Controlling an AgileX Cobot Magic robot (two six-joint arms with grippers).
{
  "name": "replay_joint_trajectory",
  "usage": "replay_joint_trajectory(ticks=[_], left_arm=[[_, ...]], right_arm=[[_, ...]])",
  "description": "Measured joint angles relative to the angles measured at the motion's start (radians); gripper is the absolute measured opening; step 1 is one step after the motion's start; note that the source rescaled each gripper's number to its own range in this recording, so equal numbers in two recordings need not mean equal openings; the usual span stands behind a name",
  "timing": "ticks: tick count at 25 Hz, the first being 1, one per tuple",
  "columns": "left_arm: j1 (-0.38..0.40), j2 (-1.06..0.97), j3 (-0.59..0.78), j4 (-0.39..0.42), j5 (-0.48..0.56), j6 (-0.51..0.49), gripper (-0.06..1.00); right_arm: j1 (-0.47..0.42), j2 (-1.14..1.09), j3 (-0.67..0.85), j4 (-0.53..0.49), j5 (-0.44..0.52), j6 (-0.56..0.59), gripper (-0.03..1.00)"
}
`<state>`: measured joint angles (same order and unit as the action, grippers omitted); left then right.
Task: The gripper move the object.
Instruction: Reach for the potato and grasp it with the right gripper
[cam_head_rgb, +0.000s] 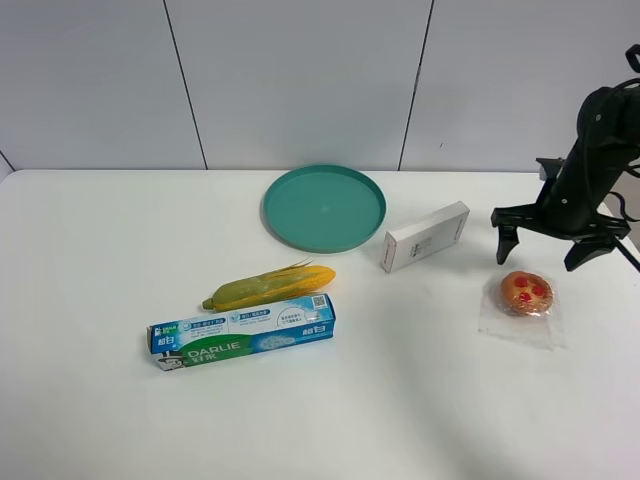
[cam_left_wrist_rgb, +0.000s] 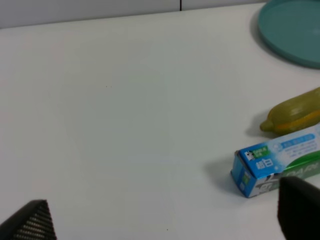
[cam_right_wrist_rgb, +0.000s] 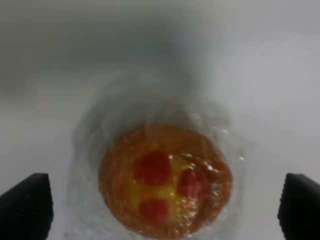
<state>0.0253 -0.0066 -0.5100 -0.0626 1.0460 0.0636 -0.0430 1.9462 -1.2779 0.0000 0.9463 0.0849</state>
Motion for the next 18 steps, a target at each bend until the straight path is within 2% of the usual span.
replay_joint_trajectory(ticks=[11,15,18], left_arm=[[0.0,0.0,0.0,0.0,0.0,0.0,1.0],[0.0,0.0,0.0,0.0,0.0,0.0,1.0],[0.0,0.0,0.0,0.0,0.0,0.0,1.0]], right_arm=[[0.14,0.046,0.0,-0.028,-0.011,0.006,0.78],[0.149,0.046,0.0,-0.062,0.039,0.018,0.78],[0.149,0.046,0.0,-0.128,0.1,0.04,0.78]])
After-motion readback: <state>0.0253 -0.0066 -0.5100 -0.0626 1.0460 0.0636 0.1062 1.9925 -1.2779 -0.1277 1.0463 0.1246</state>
